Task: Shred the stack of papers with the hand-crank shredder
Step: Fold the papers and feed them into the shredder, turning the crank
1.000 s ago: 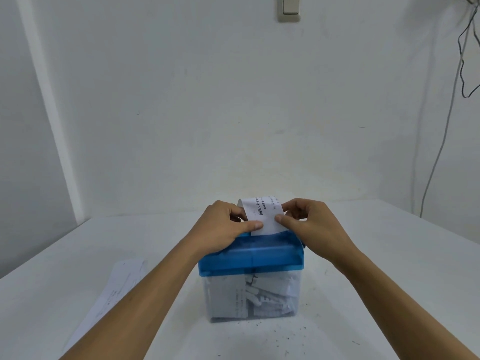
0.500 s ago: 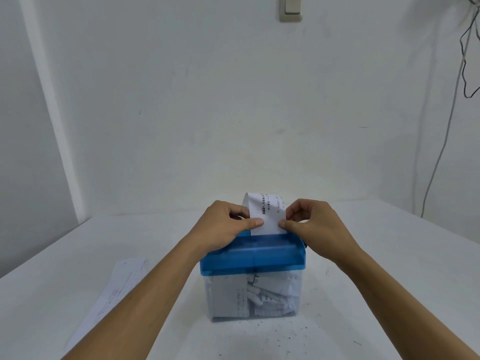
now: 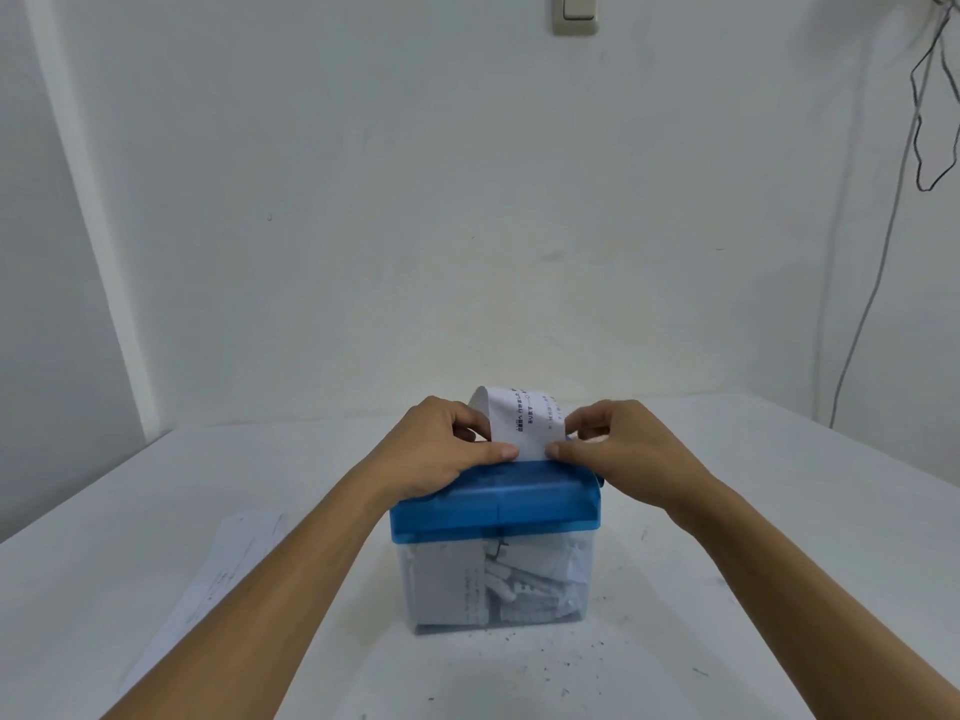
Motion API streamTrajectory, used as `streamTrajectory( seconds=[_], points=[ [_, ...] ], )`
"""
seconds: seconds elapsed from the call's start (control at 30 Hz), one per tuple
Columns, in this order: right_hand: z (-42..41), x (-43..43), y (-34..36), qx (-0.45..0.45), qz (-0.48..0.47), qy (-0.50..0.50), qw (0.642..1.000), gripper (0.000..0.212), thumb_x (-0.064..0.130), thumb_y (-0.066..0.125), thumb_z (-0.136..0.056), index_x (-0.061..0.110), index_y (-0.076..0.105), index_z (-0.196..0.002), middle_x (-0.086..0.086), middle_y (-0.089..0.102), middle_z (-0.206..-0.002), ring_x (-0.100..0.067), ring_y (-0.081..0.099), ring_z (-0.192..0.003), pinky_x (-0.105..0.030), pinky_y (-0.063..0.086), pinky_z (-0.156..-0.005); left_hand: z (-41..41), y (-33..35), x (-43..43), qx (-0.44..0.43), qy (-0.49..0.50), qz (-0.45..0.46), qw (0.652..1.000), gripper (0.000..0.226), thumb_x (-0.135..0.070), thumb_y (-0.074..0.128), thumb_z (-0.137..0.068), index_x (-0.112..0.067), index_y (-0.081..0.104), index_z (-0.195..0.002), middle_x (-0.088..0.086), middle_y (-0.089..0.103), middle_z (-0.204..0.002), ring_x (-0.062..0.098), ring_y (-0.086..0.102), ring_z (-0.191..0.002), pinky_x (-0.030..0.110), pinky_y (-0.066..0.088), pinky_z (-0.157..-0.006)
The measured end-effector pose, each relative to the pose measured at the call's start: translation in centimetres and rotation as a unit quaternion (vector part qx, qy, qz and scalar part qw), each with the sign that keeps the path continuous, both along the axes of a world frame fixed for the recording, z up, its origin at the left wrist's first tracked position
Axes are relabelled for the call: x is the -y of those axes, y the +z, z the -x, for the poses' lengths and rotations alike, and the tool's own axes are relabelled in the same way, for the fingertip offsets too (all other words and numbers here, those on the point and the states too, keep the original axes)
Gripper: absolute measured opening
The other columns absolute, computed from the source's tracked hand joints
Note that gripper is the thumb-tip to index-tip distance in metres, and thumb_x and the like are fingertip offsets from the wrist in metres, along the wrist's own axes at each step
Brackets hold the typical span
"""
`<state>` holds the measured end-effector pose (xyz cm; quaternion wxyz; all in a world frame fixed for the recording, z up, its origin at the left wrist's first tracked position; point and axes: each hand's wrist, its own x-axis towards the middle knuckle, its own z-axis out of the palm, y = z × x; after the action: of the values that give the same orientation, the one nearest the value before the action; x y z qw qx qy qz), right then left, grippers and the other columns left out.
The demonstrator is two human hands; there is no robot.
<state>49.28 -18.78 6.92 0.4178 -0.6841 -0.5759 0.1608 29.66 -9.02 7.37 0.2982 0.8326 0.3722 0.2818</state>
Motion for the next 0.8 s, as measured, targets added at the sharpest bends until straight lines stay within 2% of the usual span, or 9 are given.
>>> streamTrajectory(
  seconds=[0.07, 0.13, 0.23, 0.3, 0.37, 0.53, 0.63, 0.7, 0.8],
  points=[
    [-0.6, 0.3, -0.4, 0.022, -0.057, -0.018, 0.998, 0.021, 0.018, 0.063, -0.093, 0.034, 0.065, -0.107, 0.015, 0.061, -0.109, -0.005, 0.057, -0.1, -0.016, 0.048, -0.071, 0.0, 0.0, 0.1, -0.003, -0.004, -0.001, 1.0, 0.022, -0.043, 0.077, -0.085, -0.032, 0.075, -0.104, -0.019, 0.068, -0.106, 0.005, 0.065, -0.092, 0.016, 0.053, -0.072],
    [-1.4, 0.9, -1.2, 0.054, -0.107, -0.051, 0.991, 0.043, 0.0, 0.055, -0.091, 0.036, 0.059, -0.113, 0.015, 0.058, -0.119, -0.003, 0.054, -0.108, -0.024, 0.052, -0.09, 0.0, 0.0, 0.2, -0.001, -0.007, 0.003, 1.0, 0.019, -0.041, 0.076, -0.086, -0.034, 0.073, -0.103, -0.02, 0.066, -0.107, 0.005, 0.064, -0.092, 0.014, 0.051, -0.067],
    [-2.3, 1.8, -3.6, 0.163, -0.056, -0.034, 0.984, 0.068, -0.012, 0.047, -0.086, 0.035, 0.045, -0.134, 0.015, 0.046, -0.14, -0.004, 0.042, -0.127, -0.029, 0.039, -0.112, -0.2, 0.0, 0.1, 0.001, -0.006, 0.006, 1.0, 0.021, -0.041, 0.076, -0.086, -0.032, 0.074, -0.105, -0.015, 0.07, -0.111, 0.007, 0.065, -0.094, 0.016, 0.053, -0.073],
    [-2.7, 2.1, -5.4, 0.209, -0.026, -0.007, 0.978, 0.072, -0.005, 0.051, -0.09, 0.035, 0.028, -0.145, 0.013, 0.034, -0.152, -0.007, 0.037, -0.136, -0.028, 0.033, -0.114, -0.2, 0.0, 0.1, -0.001, 0.001, 0.008, 1.0, 0.024, -0.041, 0.076, -0.086, -0.03, 0.073, -0.108, -0.013, 0.069, -0.113, 0.01, 0.065, -0.094, 0.018, 0.054, -0.072],
    [-2.9, 1.7, -6.8, 0.239, -0.043, 0.01, 0.97, 0.074, 0.005, 0.057, -0.094, 0.036, 0.017, -0.148, 0.014, 0.023, -0.158, -0.007, 0.029, -0.142, -0.024, 0.027, -0.117, -0.3, 0.1, 0.2, -0.006, 0.003, 0.01, 1.0, 0.028, -0.04, 0.076, -0.086, -0.027, 0.073, -0.111, -0.011, 0.069, -0.115, 0.012, 0.065, -0.095, 0.017, 0.053, -0.07],
    [-3.1, 0.0, -8.9, 0.326, -0.06, 0.009, 0.943, 0.085, 0.026, 0.063, -0.096, 0.035, 0.001, -0.154, 0.017, -0.001, -0.164, -0.004, -0.012, -0.151, -0.028, 0.002, -0.124, -0.3, 0.1, 0.2, -0.004, 0.005, 0.017, 1.0, 0.02, -0.039, 0.077, -0.086, -0.031, 0.073, -0.104, -0.012, 0.071, -0.11, 0.01, 0.066, -0.092, 0.018, 0.053, -0.073],
    [-2.4, -0.3, -9.8, 0.319, -0.026, 0.018, 0.947, 0.086, 0.024, 0.057, -0.1, 0.03, -0.007, -0.156, 0.013, -0.004, -0.165, -0.006, -0.008, -0.152, -0.027, 0.0, -0.124, -0.2, 0.2, 0.2, -0.006, 0.007, 0.013, 1.0, 0.016, -0.039, 0.078, -0.085, -0.034, 0.073, -0.099, -0.013, 0.072, -0.104, 0.009, 0.067, -0.092, 0.025, 0.056, -0.081],
    [-1.9, -0.2, -10.1, 0.324, -0.022, 0.015, 0.946, 0.079, 0.031, 0.054, -0.1, 0.028, -0.001, -0.156, 0.01, 0.004, -0.163, -0.008, 0.002, -0.151, -0.026, 0.004, -0.123, -0.3, 0.2, 0.3, -0.011, 0.012, 0.009, 1.0, 0.015, -0.039, 0.078, -0.085, -0.034, 0.072, -0.098, -0.014, 0.072, -0.1, 0.009, 0.067, -0.091, 0.027, 0.056, -0.083],
    [-1.4, -0.2, -10.3, 0.341, -0.018, -0.007, 0.94, 0.076, 0.043, 0.053, -0.099, 0.021, 0.009, -0.156, 0.004, 0.018, -0.156, -0.012, 0.019, -0.143, -0.027, 0.019, -0.12, -0.4, 0.2, 0.4, -0.024, 0.012, 0.004, 1.0, 0.016, -0.039, 0.076, -0.086, -0.035, 0.07, -0.101, -0.017, 0.07, -0.1, 0.005, 0.066, -0.09, 0.023, 0.054, -0.079]
  ],
)
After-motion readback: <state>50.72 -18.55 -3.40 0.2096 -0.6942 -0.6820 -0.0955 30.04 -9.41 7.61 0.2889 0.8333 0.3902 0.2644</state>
